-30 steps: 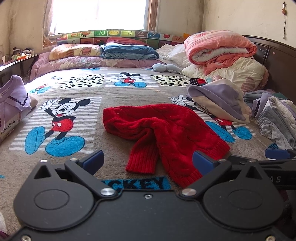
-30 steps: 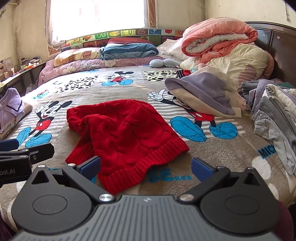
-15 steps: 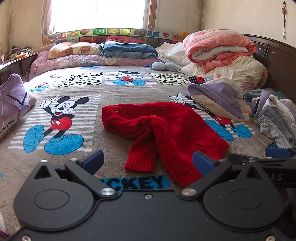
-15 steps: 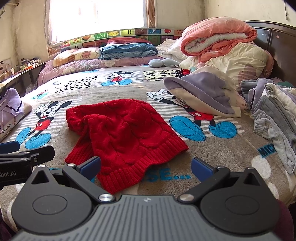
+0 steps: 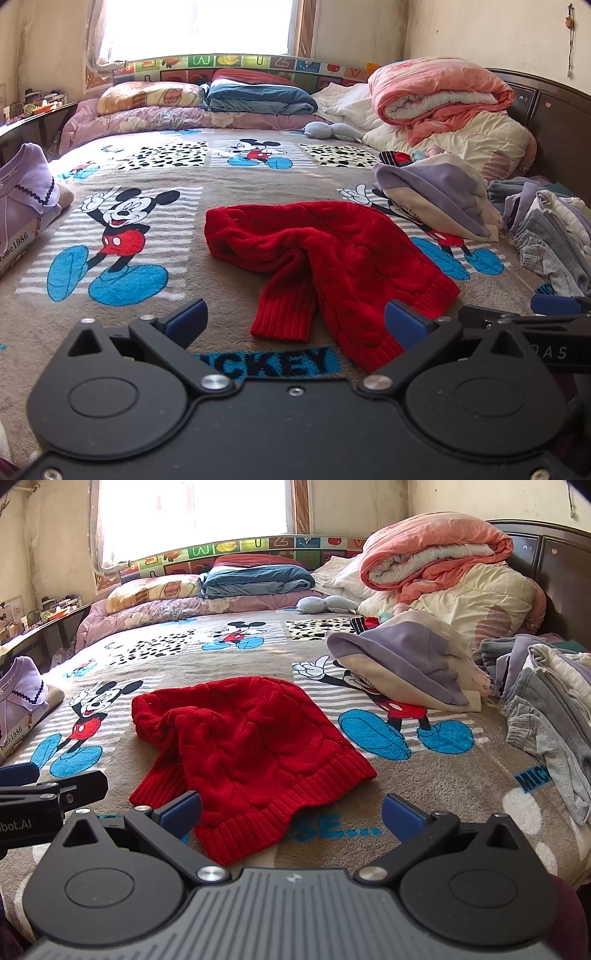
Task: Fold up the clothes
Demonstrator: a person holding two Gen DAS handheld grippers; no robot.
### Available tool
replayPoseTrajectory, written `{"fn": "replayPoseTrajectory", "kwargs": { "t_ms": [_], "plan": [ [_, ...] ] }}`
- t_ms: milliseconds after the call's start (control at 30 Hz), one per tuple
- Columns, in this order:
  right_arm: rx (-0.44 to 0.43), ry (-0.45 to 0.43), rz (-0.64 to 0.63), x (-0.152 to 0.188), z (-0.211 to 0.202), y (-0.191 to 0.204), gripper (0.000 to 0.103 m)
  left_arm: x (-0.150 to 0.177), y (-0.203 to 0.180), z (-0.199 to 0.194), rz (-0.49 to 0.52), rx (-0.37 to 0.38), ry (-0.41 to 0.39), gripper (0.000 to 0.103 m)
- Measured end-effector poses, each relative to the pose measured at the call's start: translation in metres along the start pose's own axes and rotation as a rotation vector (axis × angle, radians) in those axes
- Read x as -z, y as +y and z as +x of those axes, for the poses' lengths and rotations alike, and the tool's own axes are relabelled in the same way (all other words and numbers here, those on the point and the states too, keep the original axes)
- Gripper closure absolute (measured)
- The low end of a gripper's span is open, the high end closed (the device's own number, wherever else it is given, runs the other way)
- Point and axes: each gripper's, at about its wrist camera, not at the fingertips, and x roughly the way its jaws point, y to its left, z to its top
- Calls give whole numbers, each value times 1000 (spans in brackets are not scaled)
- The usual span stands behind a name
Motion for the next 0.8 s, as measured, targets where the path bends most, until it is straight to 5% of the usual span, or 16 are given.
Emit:
{"fn": "replayPoseTrajectory", "kwargs": {
  "t_ms": [800],
  "plan": [
    [-22, -2, -11, 3, 6, 2, 0, 2, 1, 6, -13, 21, 25, 0]
  ]
}}
